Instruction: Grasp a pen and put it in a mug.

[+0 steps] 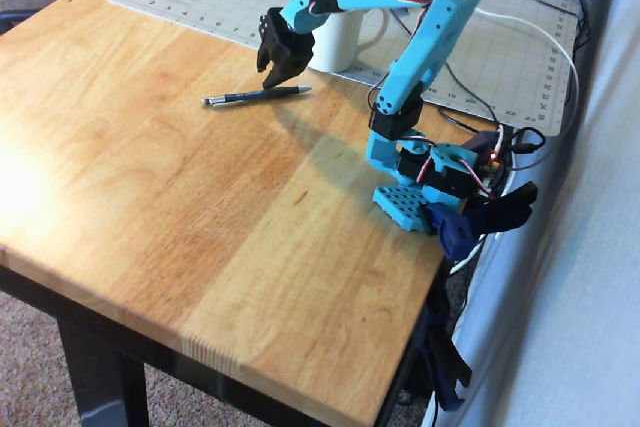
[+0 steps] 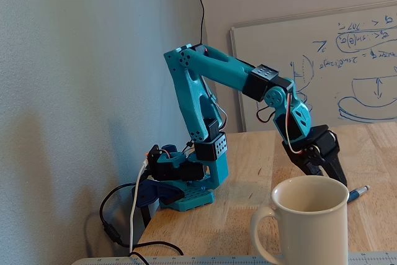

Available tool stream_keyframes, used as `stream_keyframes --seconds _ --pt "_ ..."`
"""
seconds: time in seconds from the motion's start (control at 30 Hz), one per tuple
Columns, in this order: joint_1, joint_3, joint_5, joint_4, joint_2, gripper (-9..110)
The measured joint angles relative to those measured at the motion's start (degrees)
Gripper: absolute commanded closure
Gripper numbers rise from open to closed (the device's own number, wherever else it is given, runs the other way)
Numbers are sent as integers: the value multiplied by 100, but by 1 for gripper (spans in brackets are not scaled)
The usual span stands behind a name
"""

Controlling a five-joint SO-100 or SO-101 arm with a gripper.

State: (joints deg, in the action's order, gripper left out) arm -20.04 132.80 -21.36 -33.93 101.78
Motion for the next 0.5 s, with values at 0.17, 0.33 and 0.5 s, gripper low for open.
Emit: stream_keyframes --seconds 0.17,0.33,0.5 --pt "0 0 -105 457 -466 89" --pt "0 -9 -114 642 -712 89" --pt "0 -9 -114 650 -721 89"
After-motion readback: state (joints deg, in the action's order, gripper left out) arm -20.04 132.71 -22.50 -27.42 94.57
